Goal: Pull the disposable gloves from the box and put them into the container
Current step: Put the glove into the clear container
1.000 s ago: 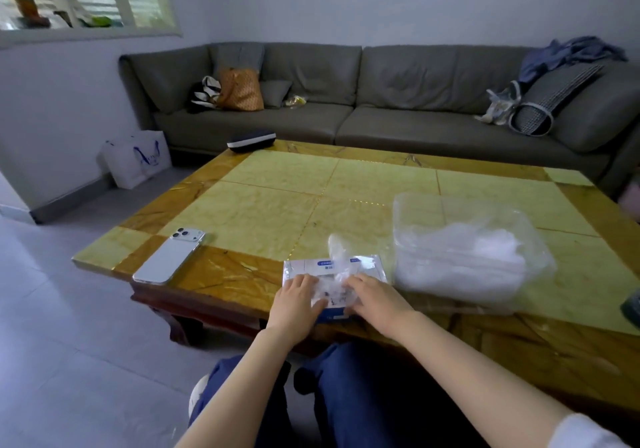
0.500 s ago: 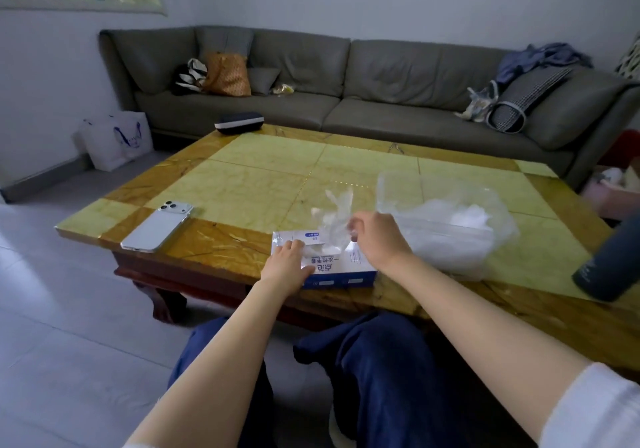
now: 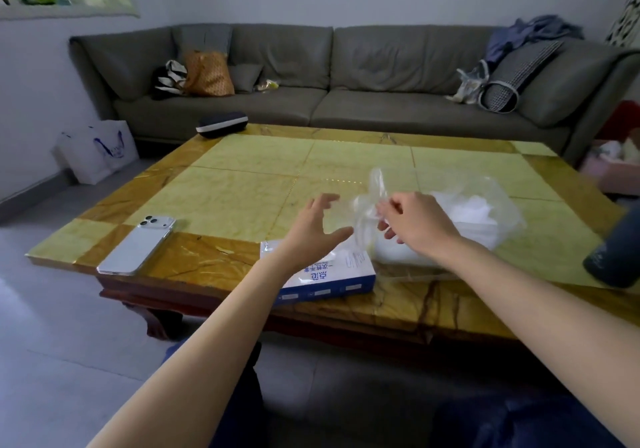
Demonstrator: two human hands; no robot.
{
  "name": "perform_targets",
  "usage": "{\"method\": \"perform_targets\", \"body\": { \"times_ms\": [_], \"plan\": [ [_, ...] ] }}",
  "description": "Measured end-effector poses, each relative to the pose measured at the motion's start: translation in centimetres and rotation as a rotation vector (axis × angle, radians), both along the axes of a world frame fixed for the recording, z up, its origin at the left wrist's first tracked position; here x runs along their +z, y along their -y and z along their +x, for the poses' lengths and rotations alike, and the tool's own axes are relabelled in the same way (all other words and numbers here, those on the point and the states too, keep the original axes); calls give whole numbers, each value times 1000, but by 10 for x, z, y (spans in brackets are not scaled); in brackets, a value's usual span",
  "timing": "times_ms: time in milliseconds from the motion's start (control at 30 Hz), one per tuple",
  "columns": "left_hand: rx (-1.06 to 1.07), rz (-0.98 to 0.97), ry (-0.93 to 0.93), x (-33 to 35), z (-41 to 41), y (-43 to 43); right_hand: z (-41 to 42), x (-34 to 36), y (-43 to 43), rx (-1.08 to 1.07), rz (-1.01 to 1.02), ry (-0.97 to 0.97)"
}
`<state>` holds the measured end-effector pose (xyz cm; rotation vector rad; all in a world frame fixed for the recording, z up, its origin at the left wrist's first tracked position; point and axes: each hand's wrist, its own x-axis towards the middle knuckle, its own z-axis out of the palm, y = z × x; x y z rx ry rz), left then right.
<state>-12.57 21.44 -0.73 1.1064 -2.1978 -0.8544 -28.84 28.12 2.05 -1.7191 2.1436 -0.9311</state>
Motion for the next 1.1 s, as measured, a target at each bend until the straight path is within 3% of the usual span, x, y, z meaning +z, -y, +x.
{"method": "perform_targets", "body": {
  "times_ms": [267, 467, 567, 833, 933, 1100],
  "plan": [
    [-27, -12, -81, 19, -42, -1, -29, -2, 2, -22, -133, -97],
    [-27, -3, -78, 34, -45, -3, -45, -18, -4, 50, 315, -264],
    [-50, 27, -117, 39, -49, -4, -45, -23, -7, 92, 343, -365],
    [-72, 133, -232, 55, -64, -1, -49, -22, -19, 189, 365, -298],
    [-103, 202, -295, 59, -68, 3, -53, -18, -13, 218, 362, -153],
    [-274, 375, -351, 74, -68, 11, -50, 16, -4, 218, 42, 158]
  ]
}}
